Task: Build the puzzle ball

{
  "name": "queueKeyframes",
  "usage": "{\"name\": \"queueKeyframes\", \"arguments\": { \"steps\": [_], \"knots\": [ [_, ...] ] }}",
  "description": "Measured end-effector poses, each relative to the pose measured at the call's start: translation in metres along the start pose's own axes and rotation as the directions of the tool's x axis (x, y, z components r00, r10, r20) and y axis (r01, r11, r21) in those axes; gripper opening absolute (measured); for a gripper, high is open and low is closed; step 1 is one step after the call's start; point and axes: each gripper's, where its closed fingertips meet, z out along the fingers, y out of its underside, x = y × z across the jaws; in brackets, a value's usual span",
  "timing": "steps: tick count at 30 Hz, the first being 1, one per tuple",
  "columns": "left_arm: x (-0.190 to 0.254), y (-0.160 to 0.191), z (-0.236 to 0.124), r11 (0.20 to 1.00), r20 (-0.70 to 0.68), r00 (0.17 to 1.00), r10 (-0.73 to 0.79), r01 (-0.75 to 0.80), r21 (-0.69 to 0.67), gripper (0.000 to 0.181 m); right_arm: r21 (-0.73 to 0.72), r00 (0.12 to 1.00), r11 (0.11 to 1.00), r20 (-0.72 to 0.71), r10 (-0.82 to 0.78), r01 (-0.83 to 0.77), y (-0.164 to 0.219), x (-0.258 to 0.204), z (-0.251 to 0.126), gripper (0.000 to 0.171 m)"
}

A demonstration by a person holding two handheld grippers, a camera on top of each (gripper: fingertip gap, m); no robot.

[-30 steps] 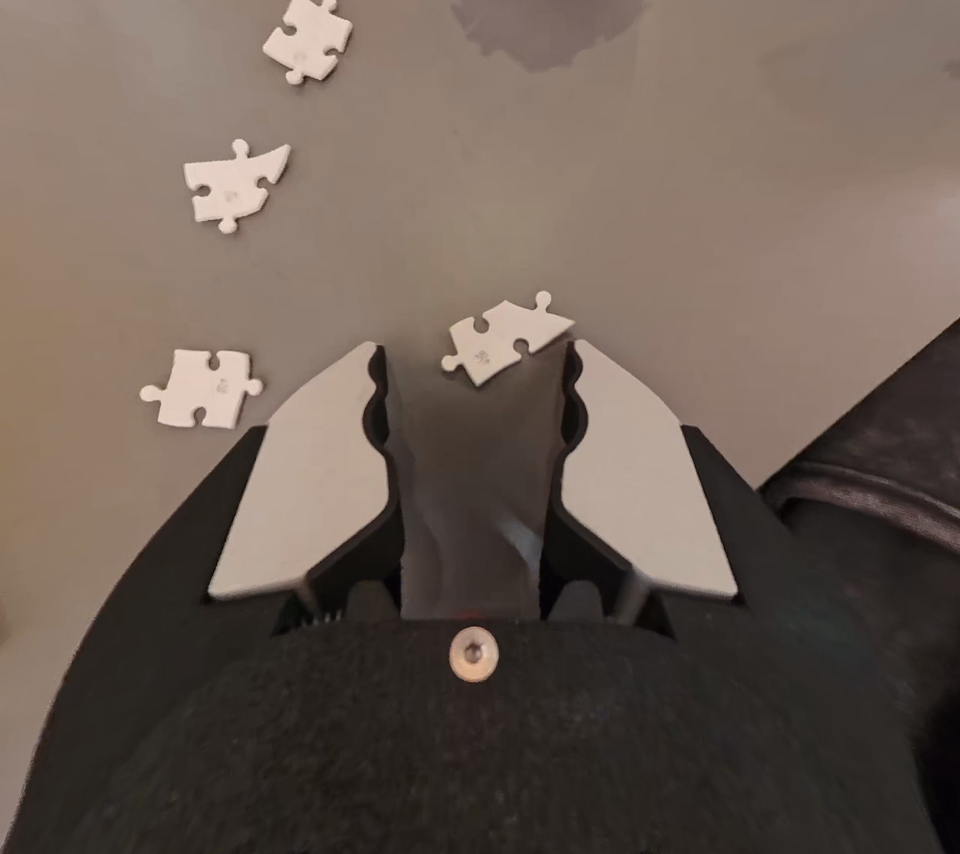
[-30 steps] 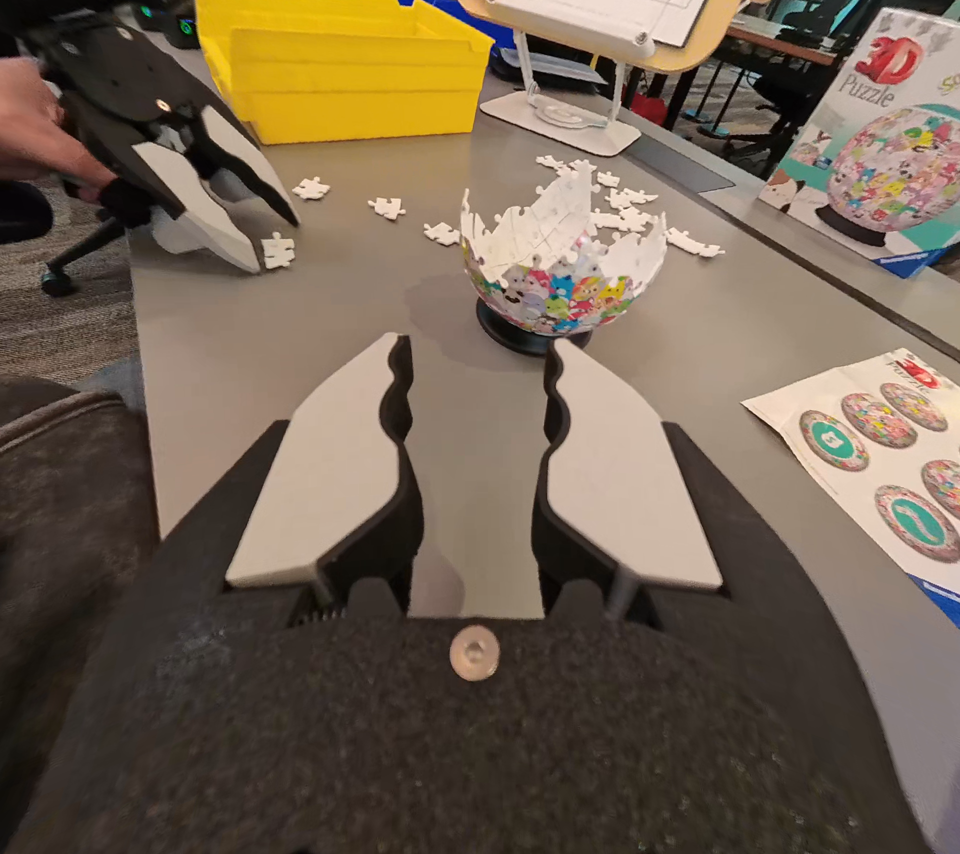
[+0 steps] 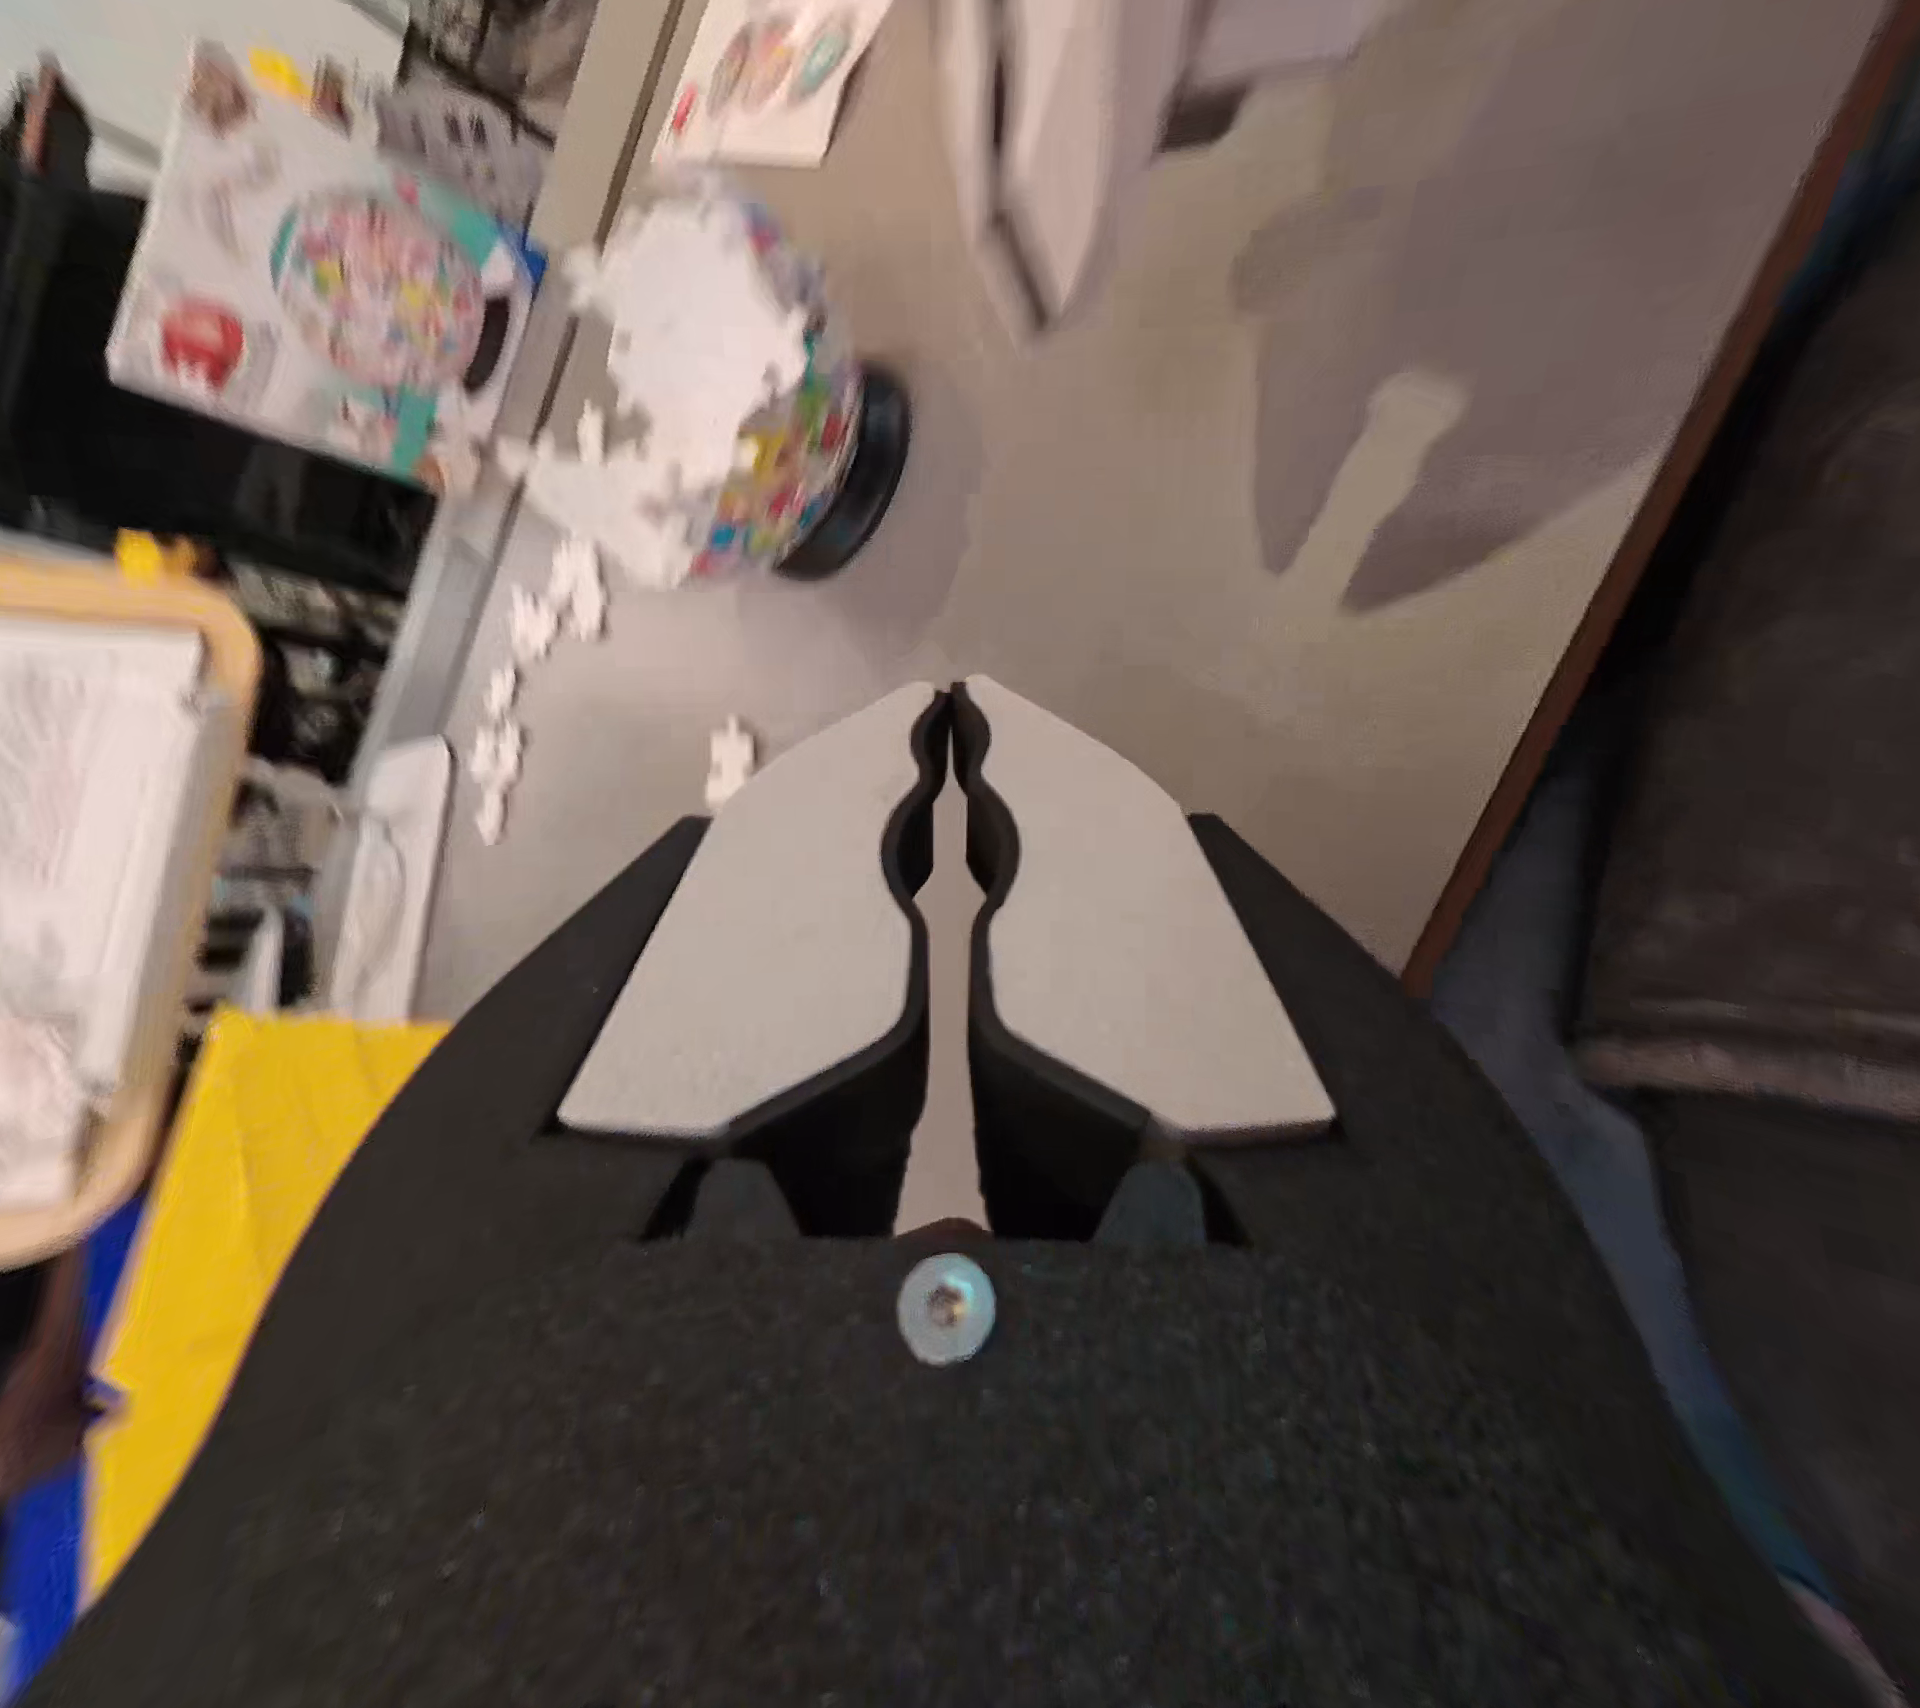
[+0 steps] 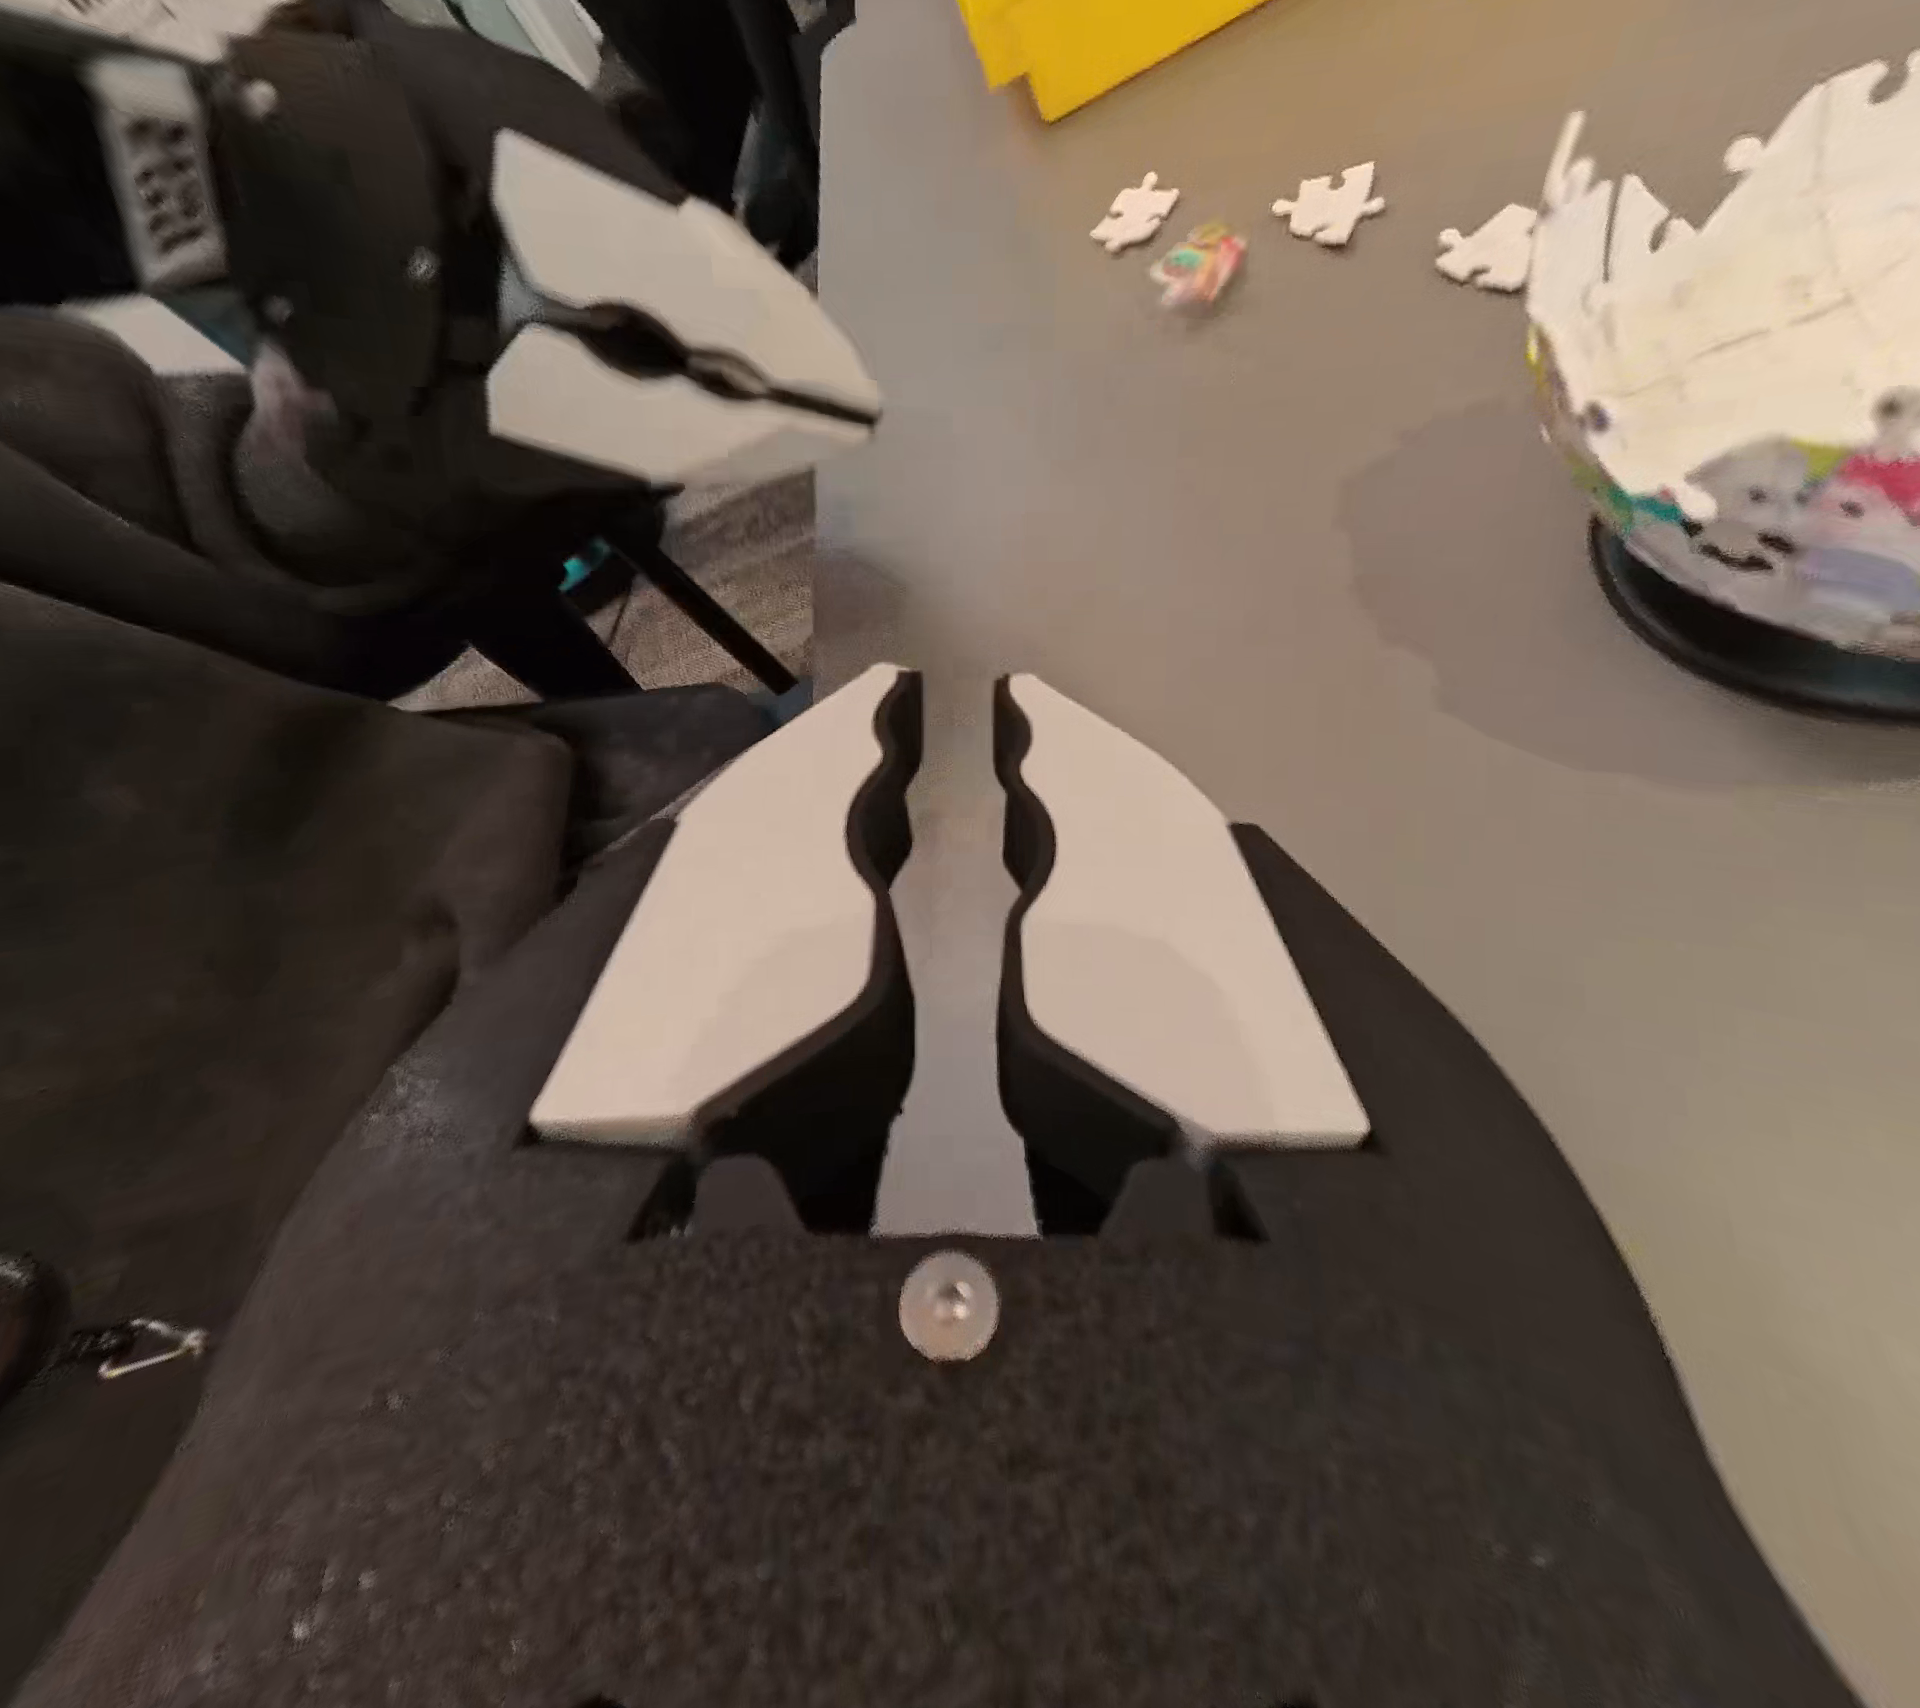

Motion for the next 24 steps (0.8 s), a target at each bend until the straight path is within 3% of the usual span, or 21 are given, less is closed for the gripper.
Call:
{"name": "queueKeyframes", "arguments": {
  "steps": [2,6,8,15,20,23,24],
  "knots": [
    [-0.009,0.028,-0.014,0.976,-0.043,0.975,-0.219,0.219,-0.008,0.002,0.070,1.000,0.998,0.007,0.006,-0.007,0.003,-0.001,-0.005,0.013],
    [-0.042,0.087,-0.019,0.807,-0.017,0.810,-0.587,0.583,-0.091,0.042,0.079,0.999,0.996,-0.006,-0.031,0.032,0.005,-0.001,-0.005,0.013],
    [-0.061,0.107,-0.007,0.761,0.006,0.768,-0.640,0.635,-0.133,0.065,0.091,0.999,0.995,0.009,-0.039,0.038,0.002,-0.004,-0.002,0.013],
    [-0.093,0.156,0.047,0.726,0.065,0.780,-0.622,0.606,-0.326,0.066,0.046,0.997,0.996,0.016,-0.079,0.078,0.017,-0.012,-0.001,0.013],
    [-0.093,0.166,0.061,0.663,0.024,0.723,-0.691,0.646,-0.379,0.047,0.052,0.998,0.998,0.047,-0.047,0.045,0.018,-0.012,-0.001,0.013],
    [-0.088,0.169,0.061,0.668,-0.002,0.728,-0.686,0.629,-0.397,0.002,0.041,0.998,0.997,0.031,-0.061,0.060,0.020,-0.009,-0.001,0.013],
    [-0.090,0.171,0.061,0.673,0.008,0.735,-0.678,0.625,-0.395,0.002,0.040,0.997,0.997,0.024,-0.068,0.067,0.020,-0.009,-0.001,0.013]
  ]
}}
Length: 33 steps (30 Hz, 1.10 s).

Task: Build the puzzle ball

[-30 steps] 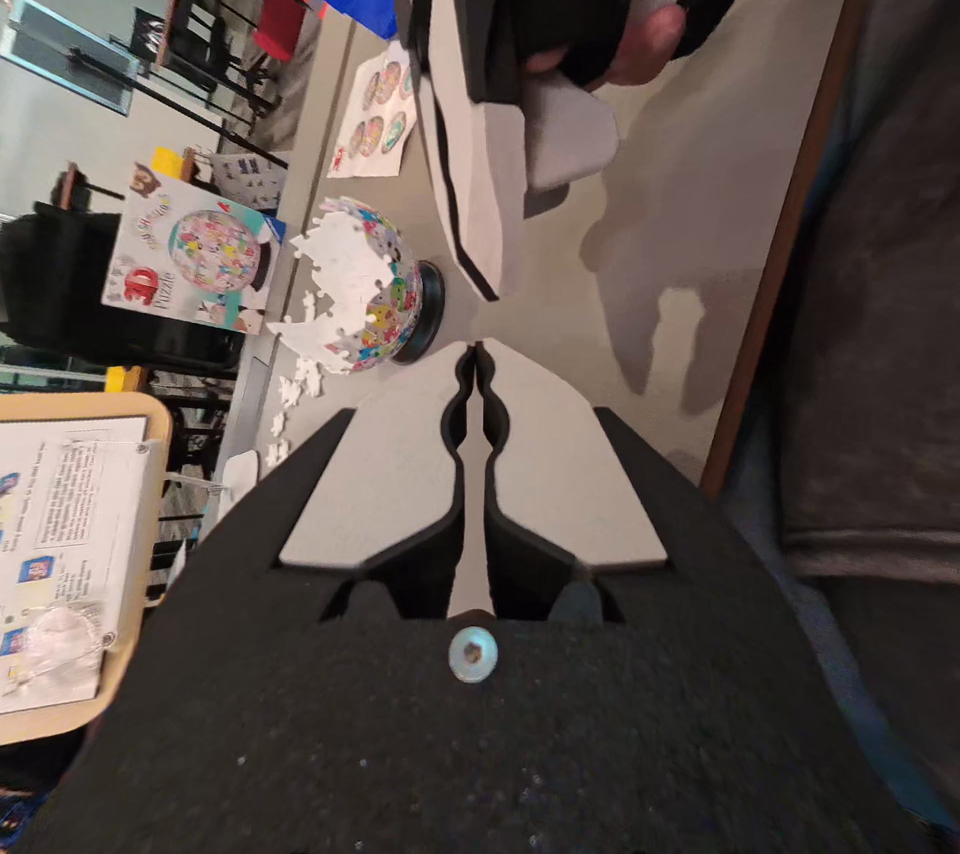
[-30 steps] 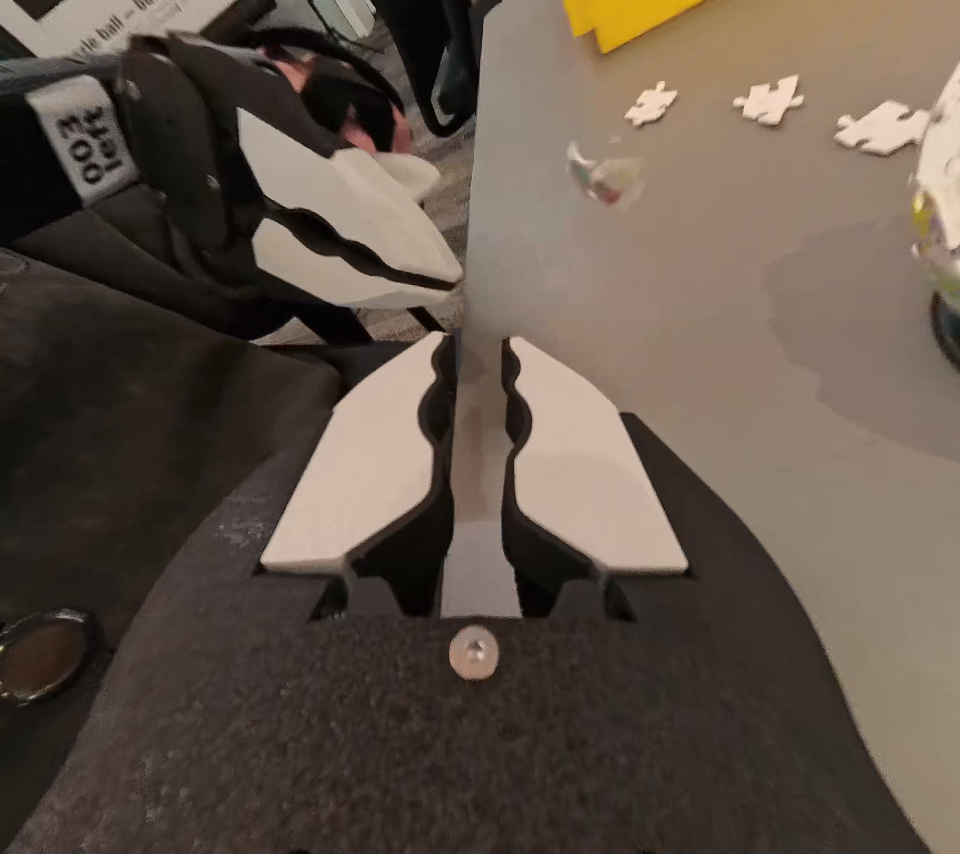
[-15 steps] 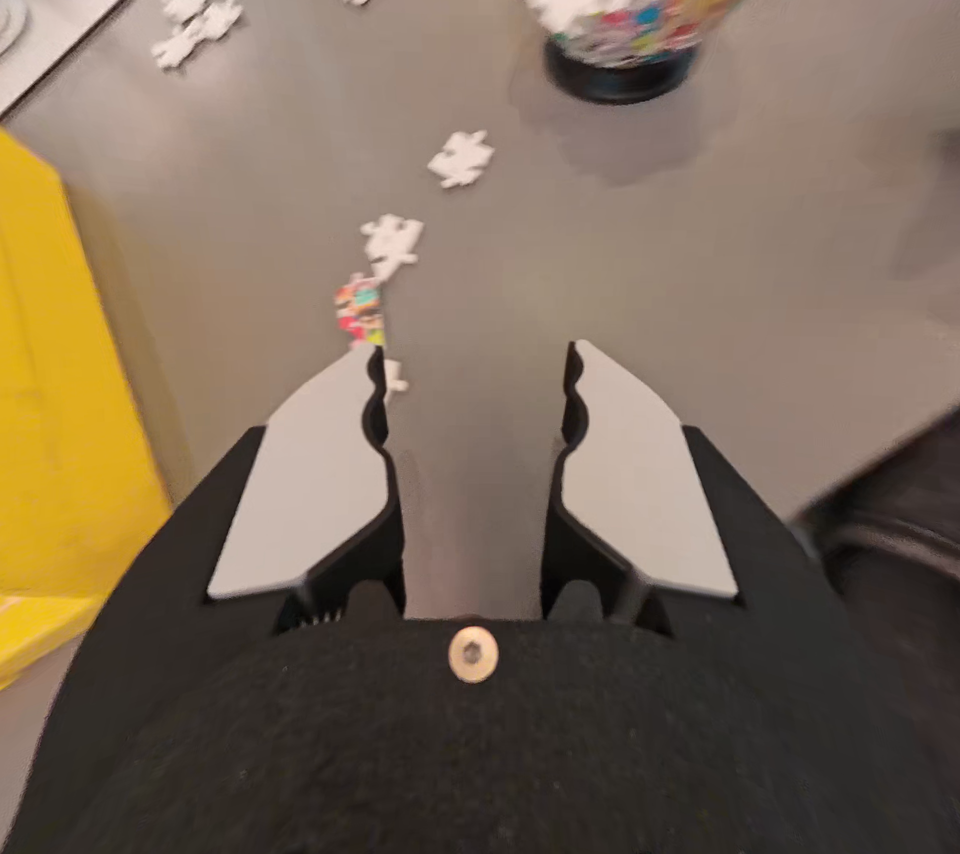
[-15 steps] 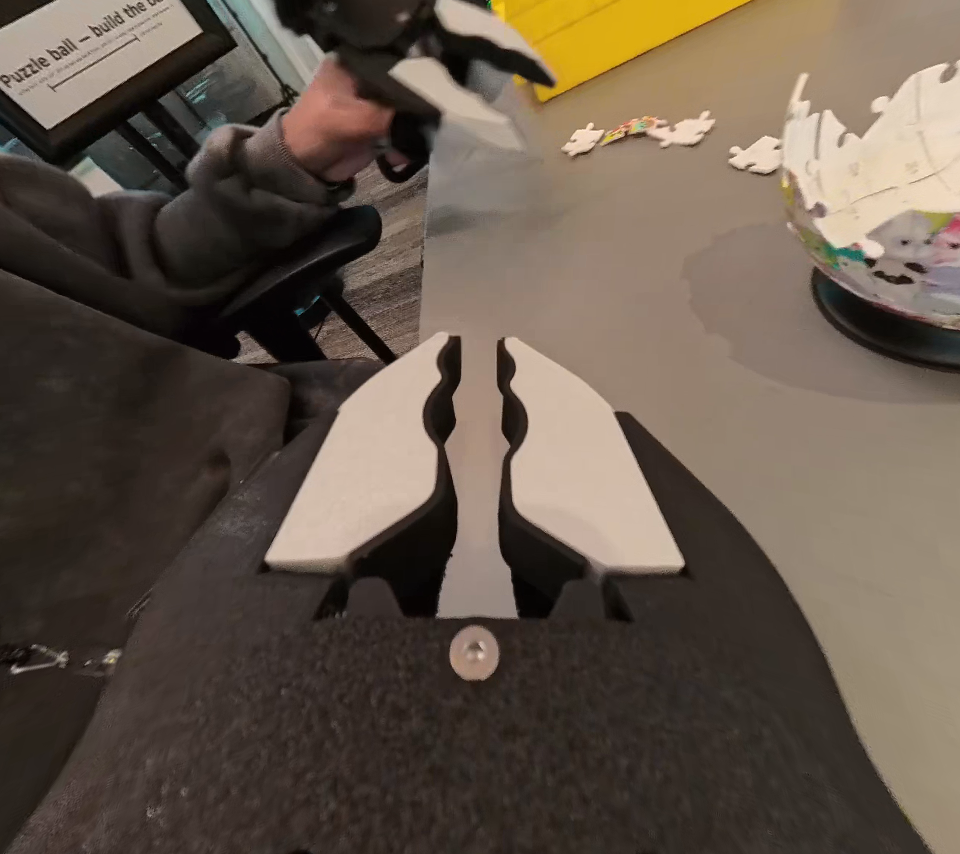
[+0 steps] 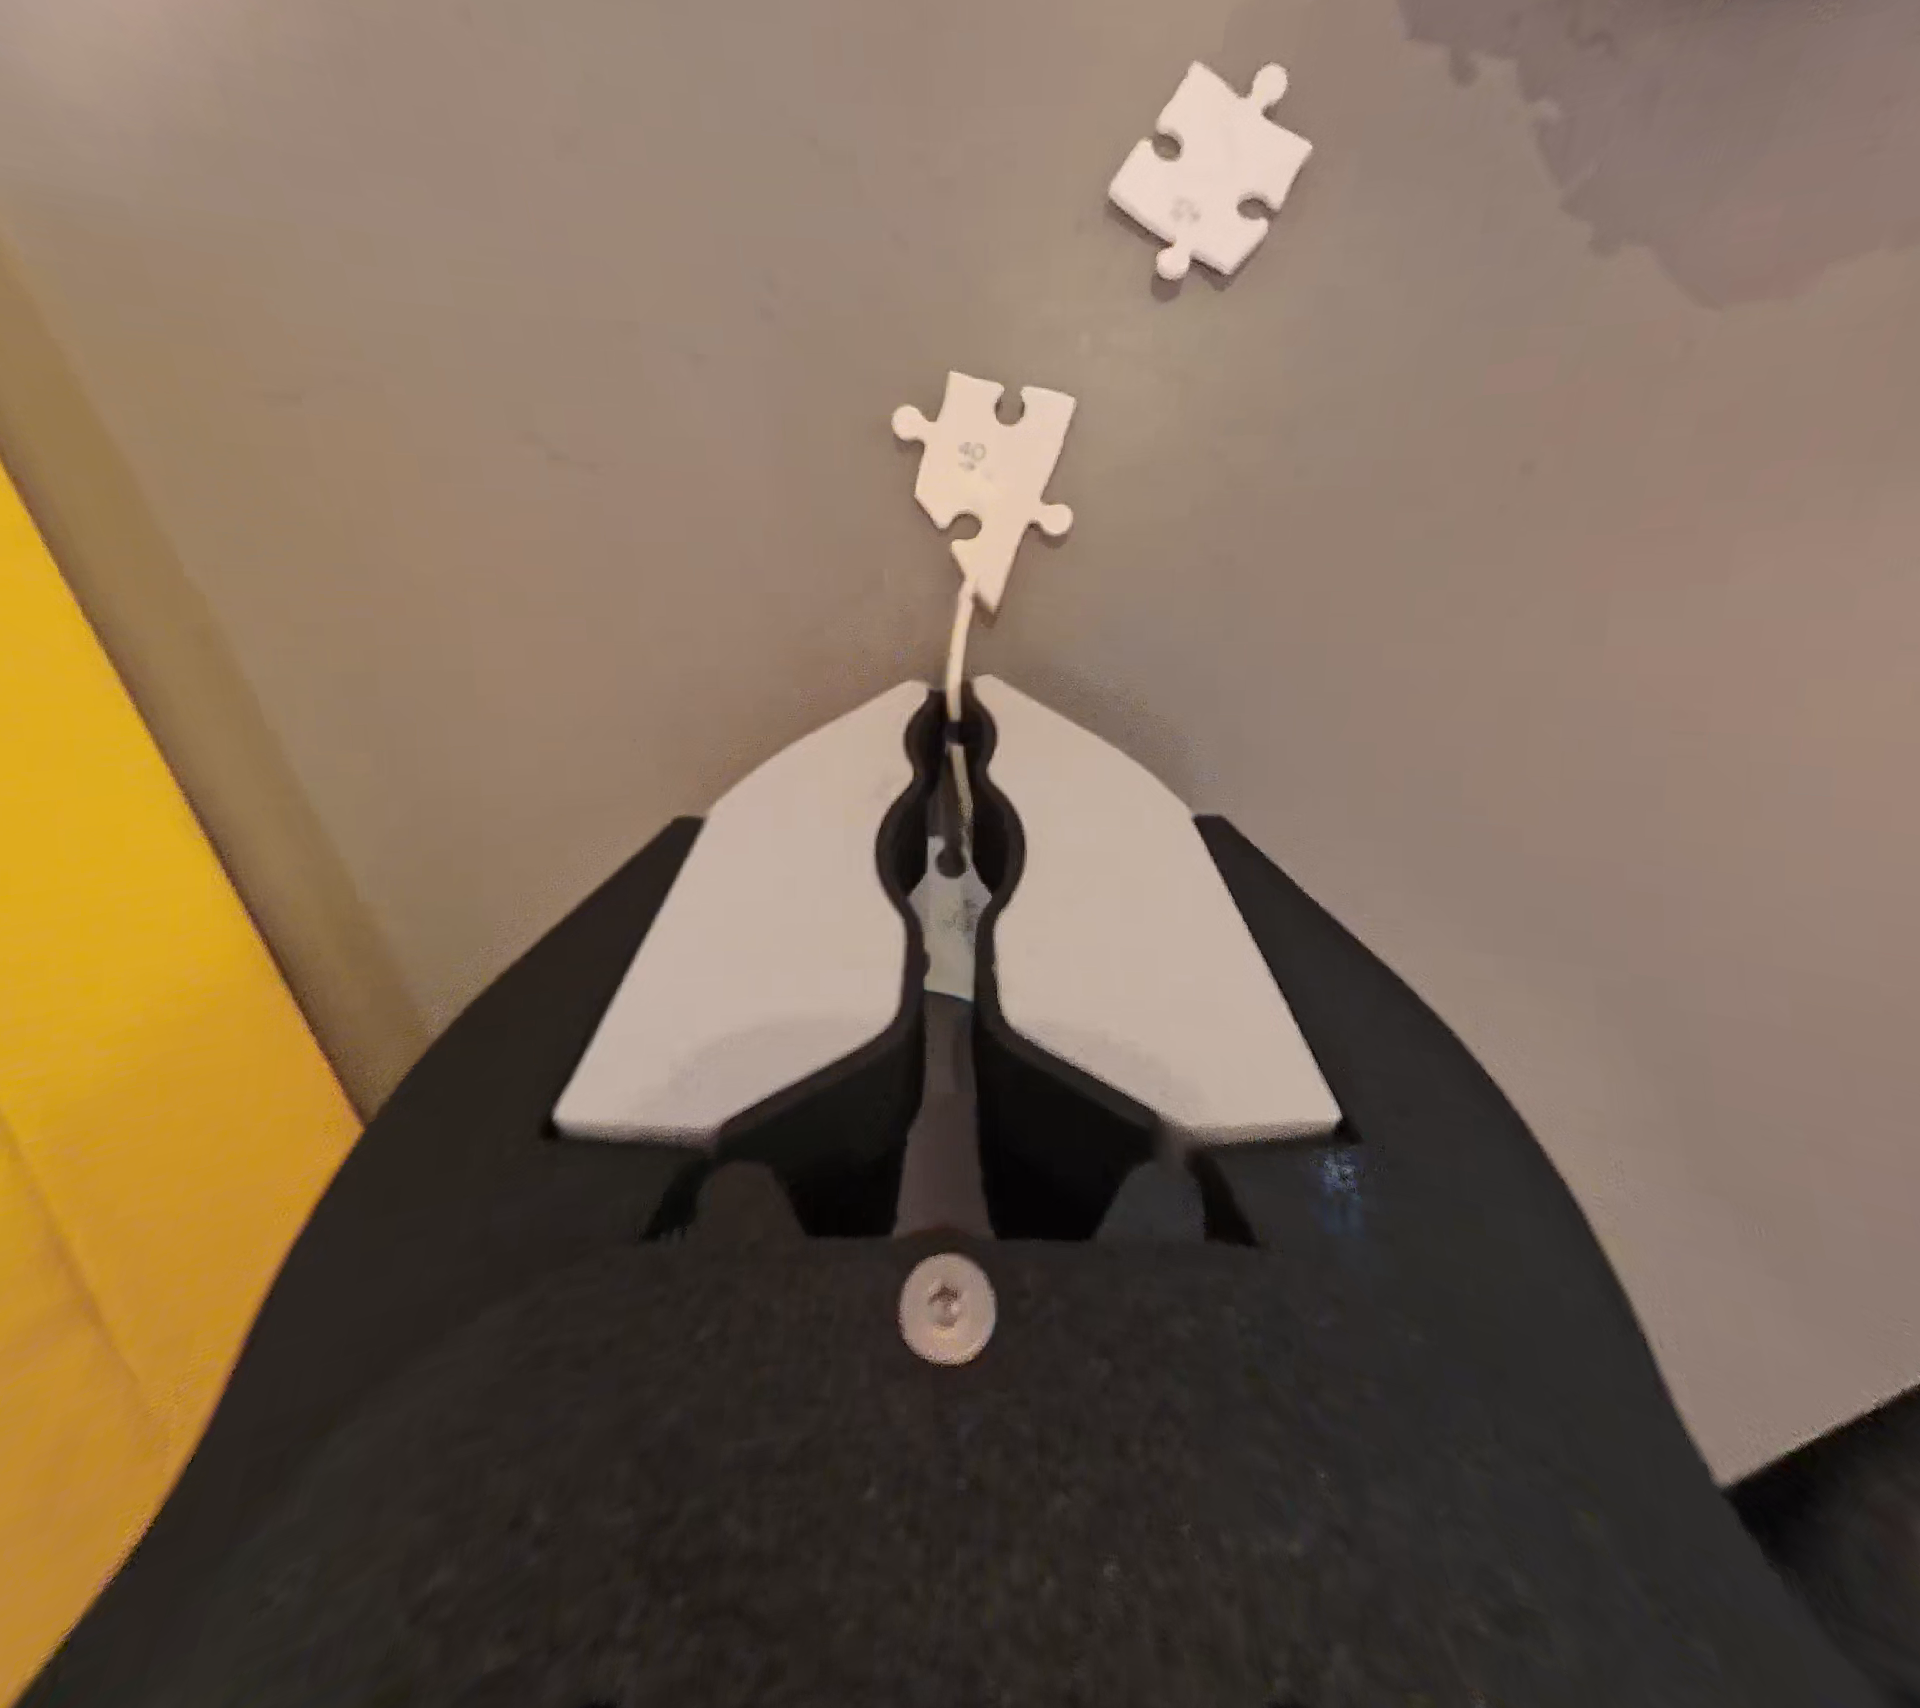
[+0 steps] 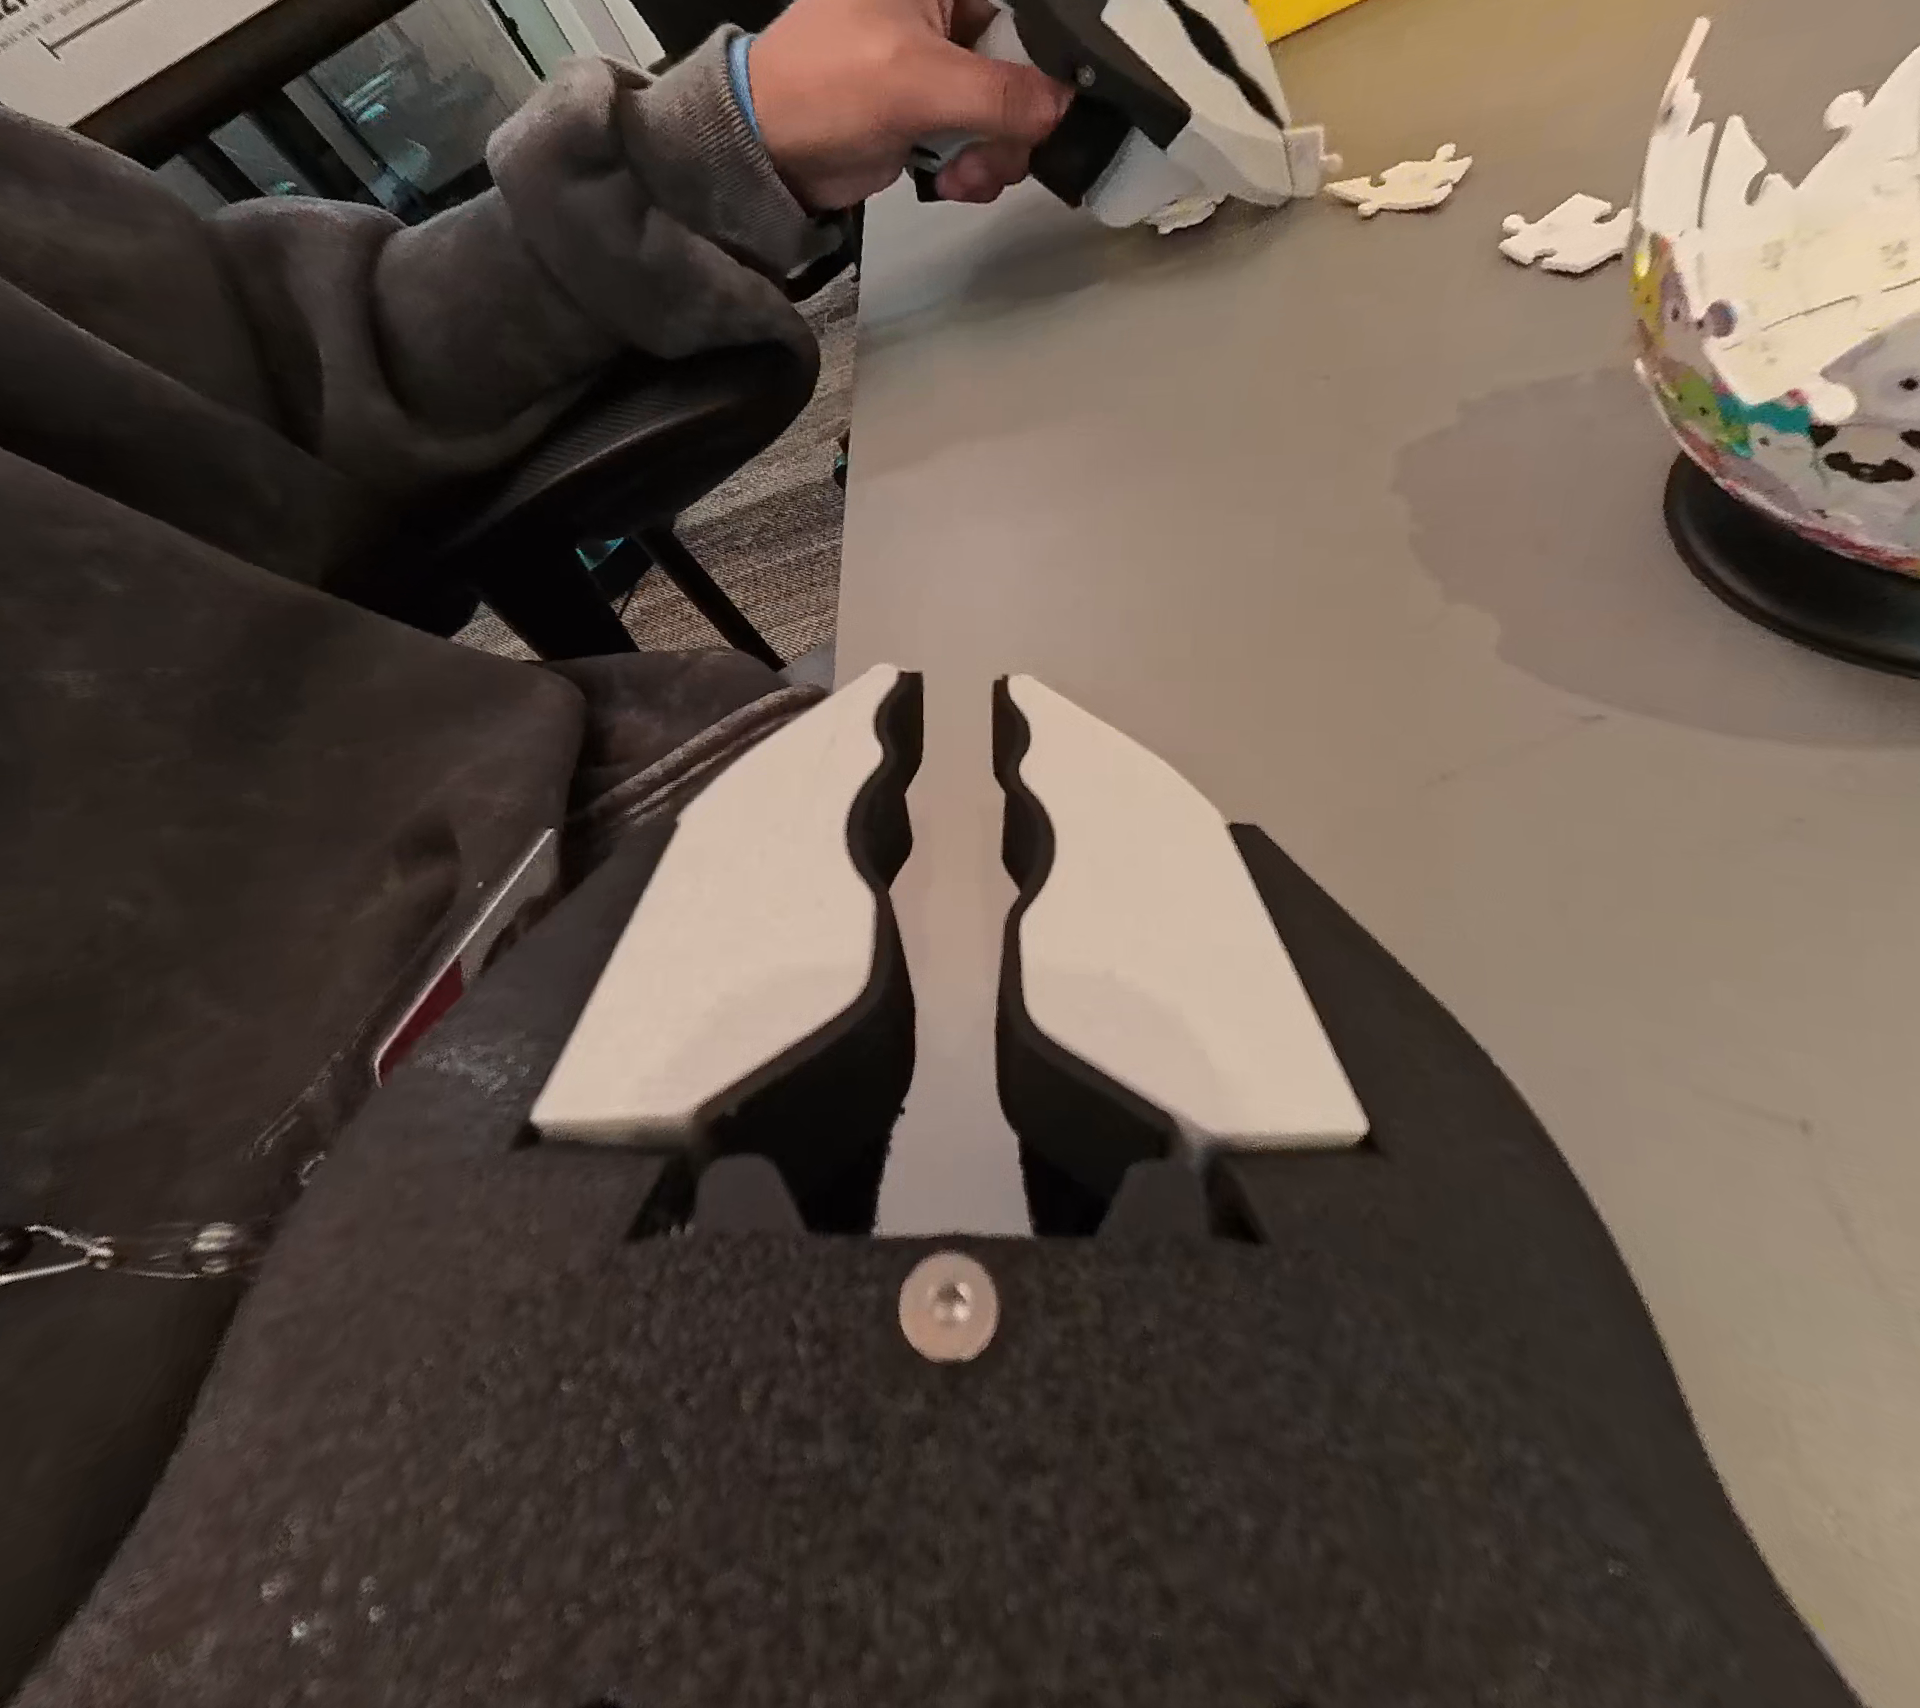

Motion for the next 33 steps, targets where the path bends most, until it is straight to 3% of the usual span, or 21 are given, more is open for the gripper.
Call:
{"name": "queueKeyframes", "arguments": {
  "steps": [3,6,9,12,14,18,20,24,33],
  "knots": [
    [-0.004,0.000,-0.002,0.999,-0.022,0.999,-0.039,0.040,0.006,0.002,0.022,0.999,0.999,-0.016,-0.031,0.031,-0.005,0.001,0.000,0.013],
    [-0.004,-0.014,-0.019,0.988,-0.091,0.990,-0.112,0.120,0.096,0.002,0.030,0.995,0.996,-0.054,-0.080,0.081,-0.008,0.004,-0.003,0.013],
    [0.019,-0.055,-0.066,0.917,-0.348,0.920,-0.178,0.283,0.280,0.002,0.061,0.980,0.984,-0.126,-0.156,0.165,-0.021,0.008,-0.008,0.012],
    [0.066,-0.091,-0.119,0.804,-0.659,0.741,-0.130,0.468,0.367,0.002,0.142,0.970,0.967,-0.150,-0.191,0.213,-0.040,0.003,-0.012,0.012],
    [0.111,-0.103,-0.136,0.769,-0.814,0.578,-0.065,0.549,0.328,0.002,0.220,0.973,0.953,-0.149,-0.179,0.209,-0.054,-0.001,-0.017,0.014],
    [0.192,-0.106,-0.134,0.772,-0.970,0.244,-0.018,0.619,0.141,0.002,0.344,0.988,0.928,-0.112,-0.109,0.141,-0.069,-0.002,-0.029,0.015],
    [0.219,-0.105,-0.128,0.784,-0.993,0.117,-0.025,0.619,0.053,0.002,0.356,0.997,0.931,-0.055,-0.061,0.077,-0.067,-0.003,-0.030,0.015],
    [0.252,-0.101,-0.105,0.854,-0.985,0.167,-0.047,0.519,0.047,0.002,0.365,1.000,0.931,0.010,-0.006,0.002,-0.063,-0.006,-0.032,0.015],
    [0.256,-0.099,-0.092,0.865,-0.969,0.240,-0.059,0.496,0.070,0.002,0.313,0.995,0.946,0.086,0.056,-0.081,-0.052,-0.005,-0.023,0.002]
  ]
}}
